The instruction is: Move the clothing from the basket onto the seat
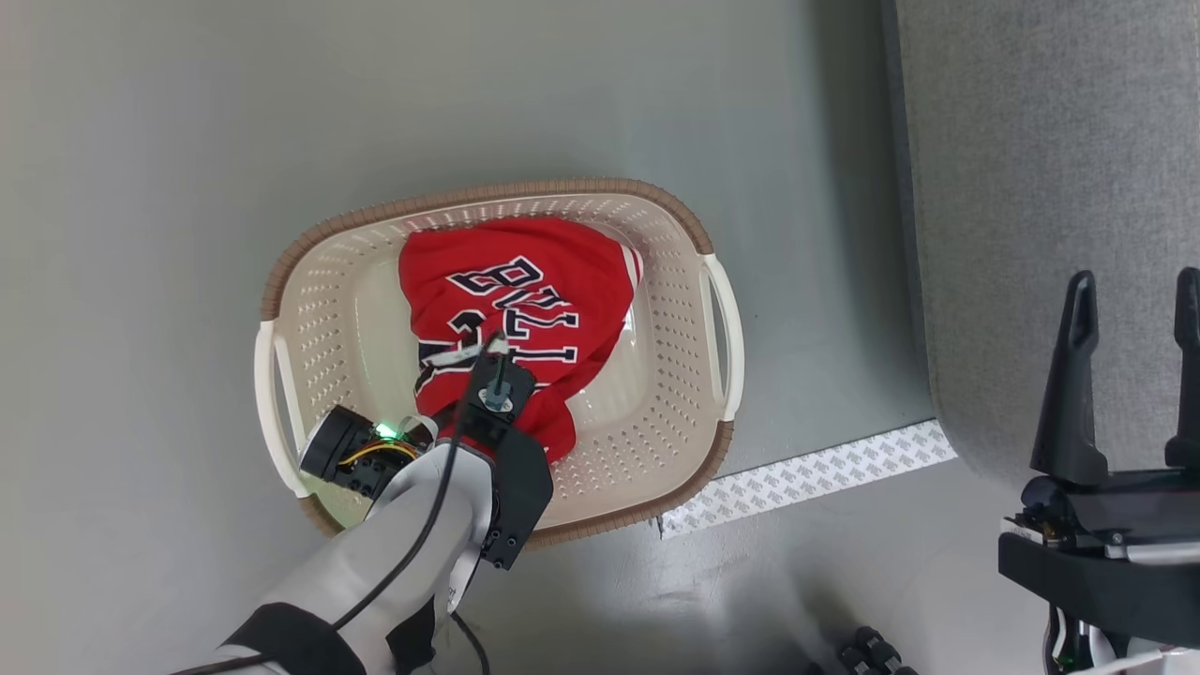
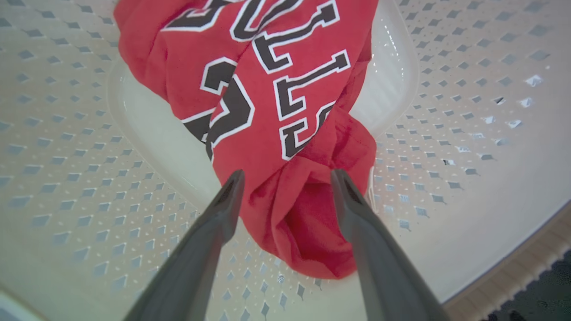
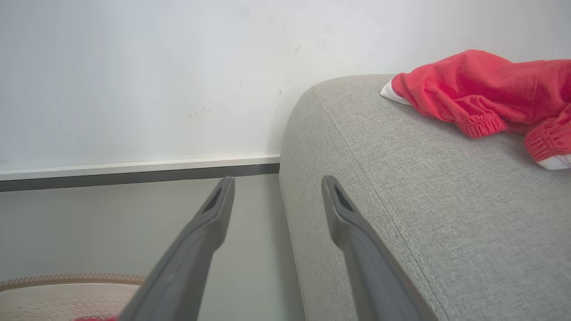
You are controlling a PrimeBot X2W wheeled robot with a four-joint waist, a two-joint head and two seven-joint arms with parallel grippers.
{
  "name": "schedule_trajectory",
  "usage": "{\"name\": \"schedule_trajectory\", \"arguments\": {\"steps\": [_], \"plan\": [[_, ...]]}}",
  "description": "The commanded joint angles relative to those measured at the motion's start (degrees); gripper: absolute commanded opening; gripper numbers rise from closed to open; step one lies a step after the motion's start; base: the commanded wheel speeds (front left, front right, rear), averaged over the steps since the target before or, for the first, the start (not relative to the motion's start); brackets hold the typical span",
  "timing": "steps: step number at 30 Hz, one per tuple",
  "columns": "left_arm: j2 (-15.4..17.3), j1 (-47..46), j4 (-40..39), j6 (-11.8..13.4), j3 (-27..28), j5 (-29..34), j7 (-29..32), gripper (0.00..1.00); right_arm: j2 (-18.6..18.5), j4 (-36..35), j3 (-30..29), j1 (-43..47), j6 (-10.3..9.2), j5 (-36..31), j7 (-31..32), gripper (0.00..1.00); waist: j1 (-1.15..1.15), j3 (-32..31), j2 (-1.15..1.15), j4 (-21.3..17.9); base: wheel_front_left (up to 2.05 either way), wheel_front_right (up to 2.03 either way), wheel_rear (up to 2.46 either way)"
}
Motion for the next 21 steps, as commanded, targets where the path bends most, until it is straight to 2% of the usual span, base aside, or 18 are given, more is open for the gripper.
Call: {"name": "schedule_trajectory", "arguments": {"steps": [1,4,9,13,20,21], "plan": [[0.4,1.1,0.5,-0.2,-0.2,1.6,1.0,1.00,0.1,-0.3,-0.3,0.8,-0.02,-0.1,0.0,1.00,0.00,0.9,0.00,-0.2,0.00,0.00,0.00],[0.4,1.6,1.6,-1.0,-0.2,5.1,2.3,1.00,0.1,-1.1,-0.8,1.2,-0.02,0.3,0.0,1.00,0.00,1.9,0.00,-0.4,0.00,0.00,0.00],[0.4,2.1,4.6,-1.0,-0.2,7.1,0.1,1.00,0.1,-2.0,-0.6,1.9,-0.02,0.8,-0.1,1.00,0.00,3.1,0.00,-0.9,0.00,0.00,0.00],[0.4,1.4,6.4,0.6,-0.2,7.9,-3.1,1.00,0.1,-2.7,-0.5,2.1,-0.02,1.2,-0.1,1.00,0.00,3.9,0.00,-1.4,0.00,0.00,0.00],[0.4,1.1,6.2,3.2,-0.2,9.3,-3.6,1.00,0.1,-3.4,-0.6,3.4,-0.02,1.9,-0.1,1.00,0.00,4.3,0.00,-2.2,0.00,0.00,0.00],[0.4,1.0,6.1,3.7,-0.2,9.7,-3.8,0.88,0.1,-3.6,-0.7,3.6,-0.02,2.0,-0.1,1.00,0.00,4.3,0.00,-2.3,0.00,0.00,0.00]]}}
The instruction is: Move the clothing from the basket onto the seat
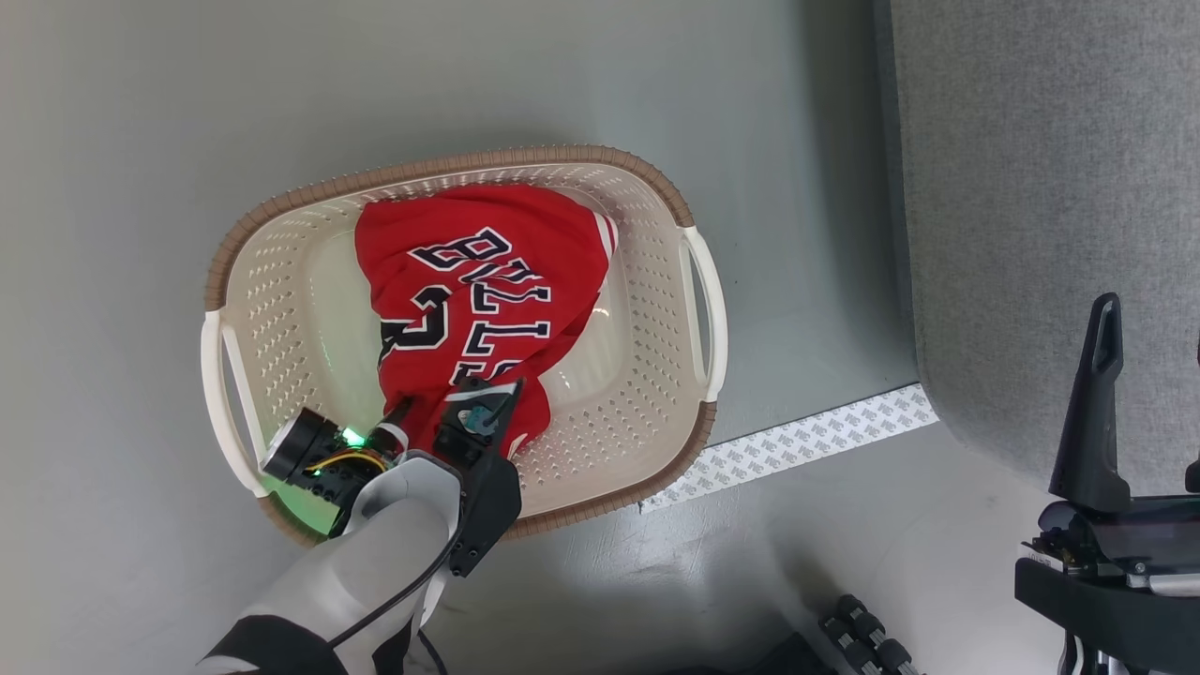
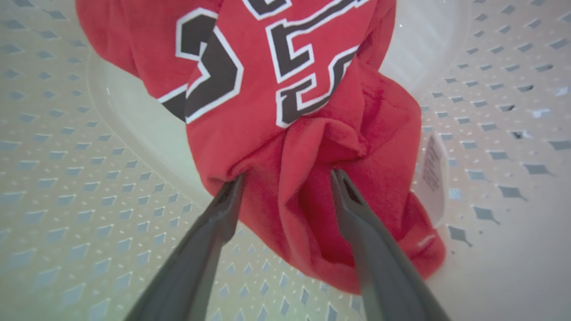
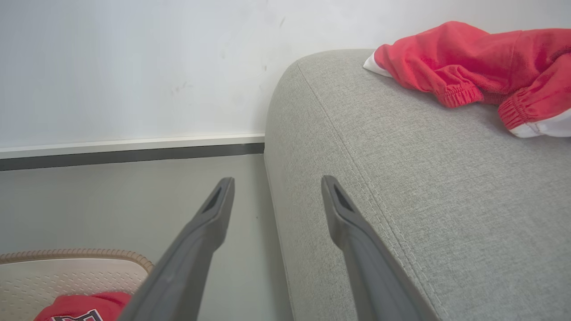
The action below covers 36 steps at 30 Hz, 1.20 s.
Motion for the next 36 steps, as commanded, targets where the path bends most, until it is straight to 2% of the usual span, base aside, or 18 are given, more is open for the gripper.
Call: {"name": "schedule_trajectory", "arguments": {"steps": [1,2,12,17,20,24,28,34,36], "plan": [[0.4,-0.2,-0.1,0.5,-0.2,0.8,-0.5,0.17,0.1,-0.2,-0.2,0.5,-0.02,0.5,0.0,1.00,0.00,0.0,0.00,-0.1,0.00,0.00,0.00],[0.4,-0.3,-0.3,0.6,-0.2,0.7,-0.3,0.00,0.1,-0.3,-0.2,0.8,-0.02,0.6,0.0,1.00,0.00,0.0,0.00,-0.1,0.00,0.00,0.00],[0.4,1.6,-6.7,3.2,0.6,-5.3,-0.8,0.00,0.1,1.8,0.6,-0.1,-0.02,1.0,0.0,1.00,0.00,-4.6,0.00,1.0,0.00,0.00,0.00],[0.4,2.2,-11.1,2.4,0.7,-9.1,-2.6,0.00,0.1,4.2,2.1,-0.3,-0.02,0.1,0.0,1.00,0.00,-10.2,0.00,2.4,0.00,0.00,0.00],[0.3,3.4,-13.2,1.9,1.6,-12.2,-4.9,0.00,0.1,6.7,3.1,-0.2,-0.02,-0.1,0.0,1.00,0.00,-14.1,0.00,3.4,0.00,0.00,0.00],[0.2,4.4,-15.7,2.5,2.2,-15.5,-7.7,0.00,0.0,10.1,4.6,-0.2,-0.02,-0.3,-0.1,1.00,0.00,-20.1,0.00,4.2,0.00,0.00,0.00],[0.3,6.5,-18.3,1.6,3.9,-20.3,-10.9,0.00,0.1,15.3,8.6,-0.1,-0.02,1.4,-0.1,1.00,0.00,-26.4,0.00,5.0,0.00,0.00,0.00],[0.3,9.0,-21.4,1.3,5.7,-25.8,-16.0,0.00,0.0,22.0,13.5,-0.5,-0.02,0.2,-0.1,1.00,0.00,-36.6,0.00,8.1,0.00,0.00,0.00],[0.3,8.9,-21.7,0.3,6.7,-27.2,-18.1,0.00,0.0,23.4,14.6,-0.2,-0.02,0.6,0.0,1.00,0.00,-40.8,0.00,9.6,0.00,0.00,0.00]]}}
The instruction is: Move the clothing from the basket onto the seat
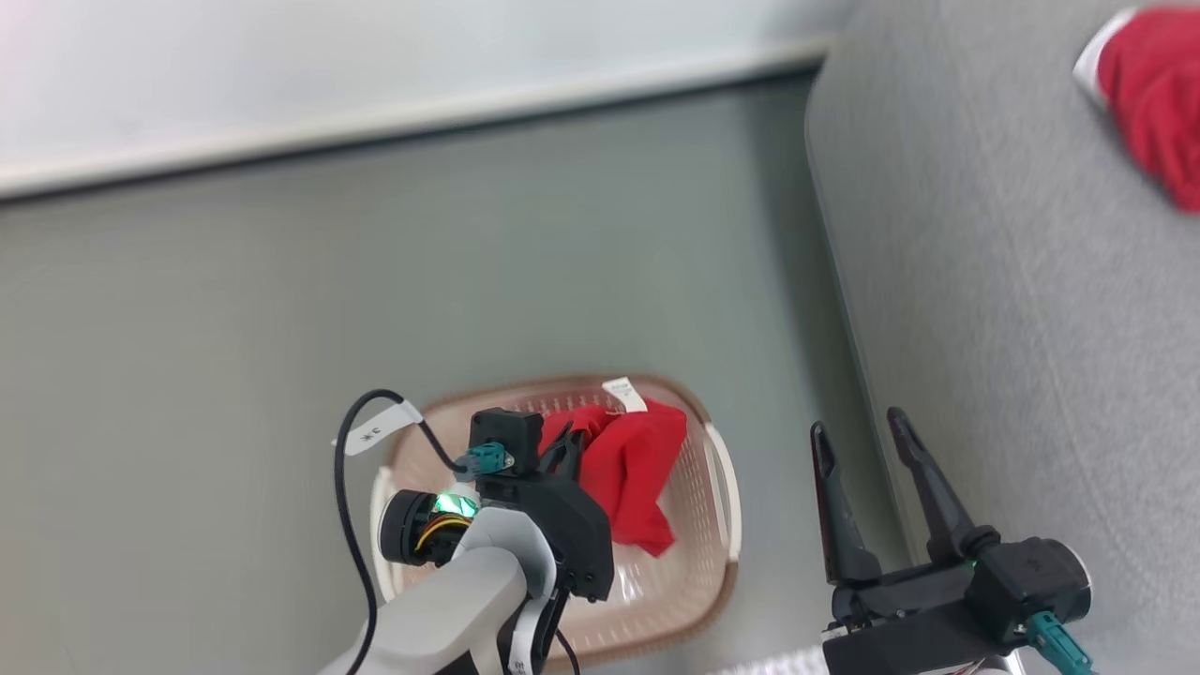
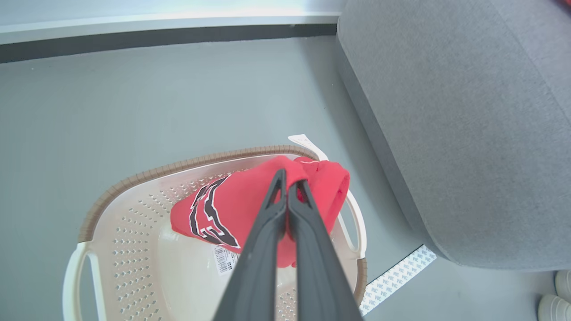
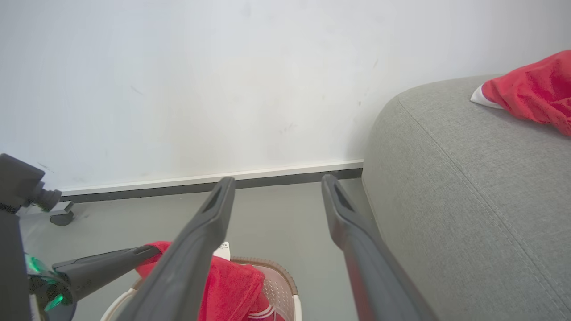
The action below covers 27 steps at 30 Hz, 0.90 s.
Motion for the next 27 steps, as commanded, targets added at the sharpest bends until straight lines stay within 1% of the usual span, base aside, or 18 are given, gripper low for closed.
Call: {"name": "schedule_trajectory", "arguments": {"steps": [1,4,11,15,20,22,27], "plan": [[0.1,0.6,0.1,-0.1,0.2,-0.2,-0.5,0.00,0.0,0.1,0.2,0.3,-0.02,0.3,0.0,1.00,0.01,-10.6,0.01,4.5,0.00,0.00,0.00],[0.0,0.2,0.5,-1.7,1.1,-1.2,-2.2,0.00,0.0,1.4,0.5,1.5,-0.02,0.5,0.0,1.00,0.01,-14.9,0.01,6.0,0.00,0.00,0.00],[0.1,-5.1,0.5,-3.9,4.4,-1.5,-3.8,0.00,0.0,2.6,0.8,3.2,-0.02,2.2,0.0,1.00,0.01,-21.0,0.01,7.9,0.00,0.00,0.00],[0.1,-8.9,0.5,-4.6,6.0,-1.1,-4.0,0.00,0.0,3.6,2.0,2.2,-0.02,2.7,0.0,1.00,0.01,-22.7,0.01,8.4,0.00,0.00,0.00],[0.4,-11.9,0.2,-5.5,7.2,-0.7,-4.1,0.00,0.0,7.5,3.9,0.3,-0.02,3.1,0.0,1.00,0.01,-24.3,0.01,8.7,0.00,0.00,0.00],[0.4,-12.6,0.1,-5.8,7.1,-0.6,-3.7,0.00,0.0,9.4,4.9,-0.8,-0.02,3.5,0.0,1.00,0.01,-25.0,0.01,9.0,0.00,0.00,0.00],[0.3,-14.1,0.2,-5.6,6.2,0.1,-3.2,0.00,0.0,14.2,7.8,-4.3,-0.02,5.9,1.1,1.00,0.01,-26.2,0.01,9.4,0.00,0.00,0.00]]}}
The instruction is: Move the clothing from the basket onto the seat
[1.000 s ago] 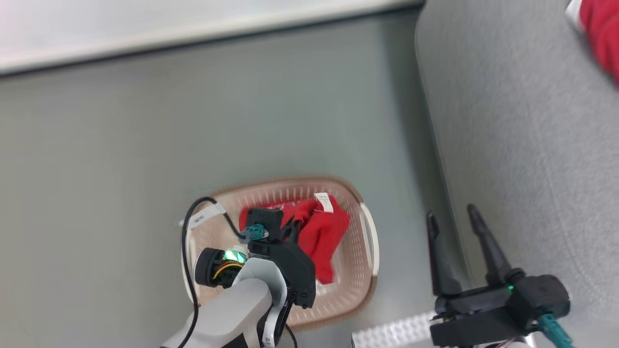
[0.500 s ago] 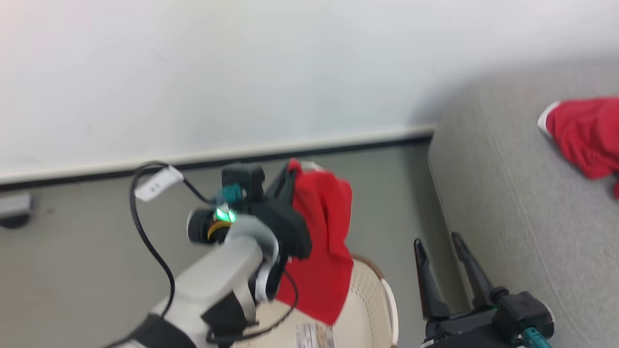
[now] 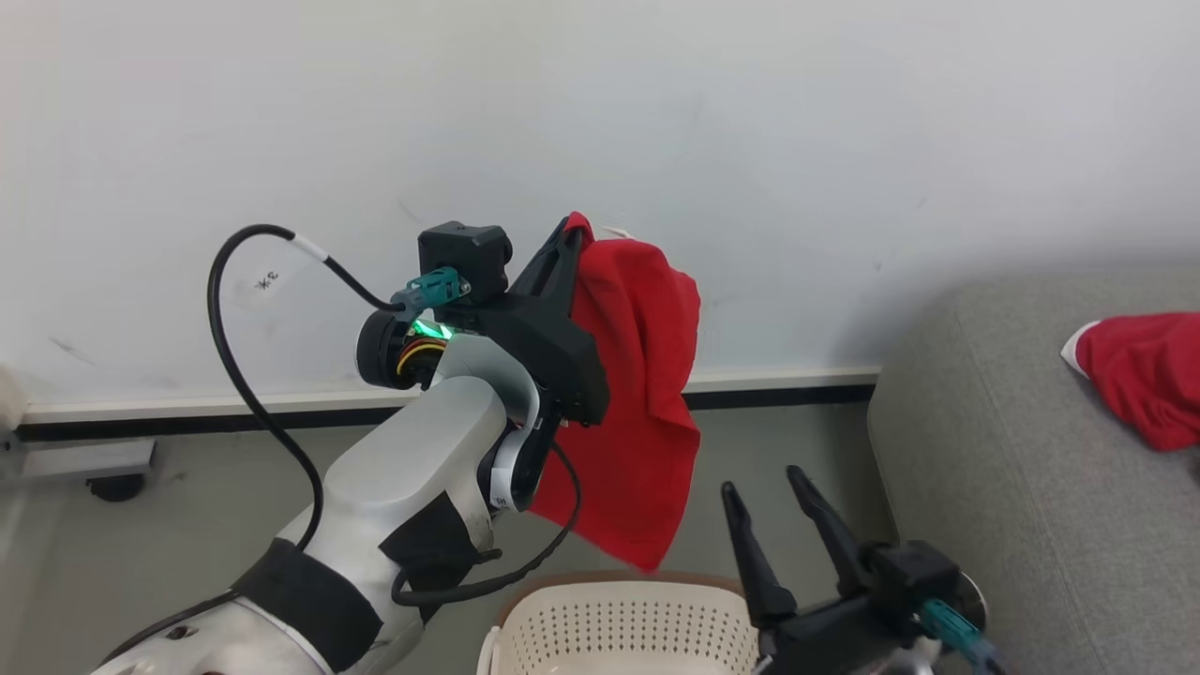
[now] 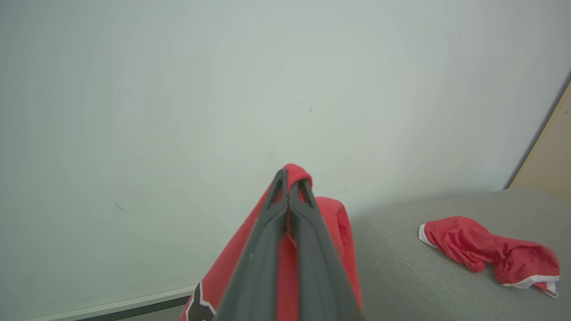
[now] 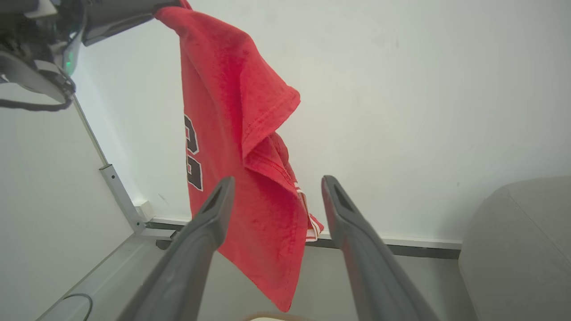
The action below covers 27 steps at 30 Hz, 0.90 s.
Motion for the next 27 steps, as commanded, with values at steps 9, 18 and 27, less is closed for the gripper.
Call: {"name": "schedule_trajectory", "arguments": {"steps": [9,18,27], "plan": [[-0.2,-0.8,-2.9,0.2,-1.5,-1.3,1.0,0.00,0.0,7.3,5.0,-7.3,-0.02,4.8,1.8,1.00,0.01,-2.0,0.01,0.9,0.00,0.00,0.00],[-0.2,-1.1,-9.7,2.4,-2.8,-2.8,2.7,0.00,0.0,11.9,8.0,-10.9,-0.02,7.4,2.2,1.00,0.01,-2.5,0.01,1.4,0.00,0.00,0.00],[-0.2,-1.1,-19.1,4.5,-4.7,-4.2,5.7,0.00,0.0,16.1,6.7,-13.3,-0.02,8.5,1.6,1.00,0.01,-2.8,0.01,2.3,0.00,0.00,0.00]]}}
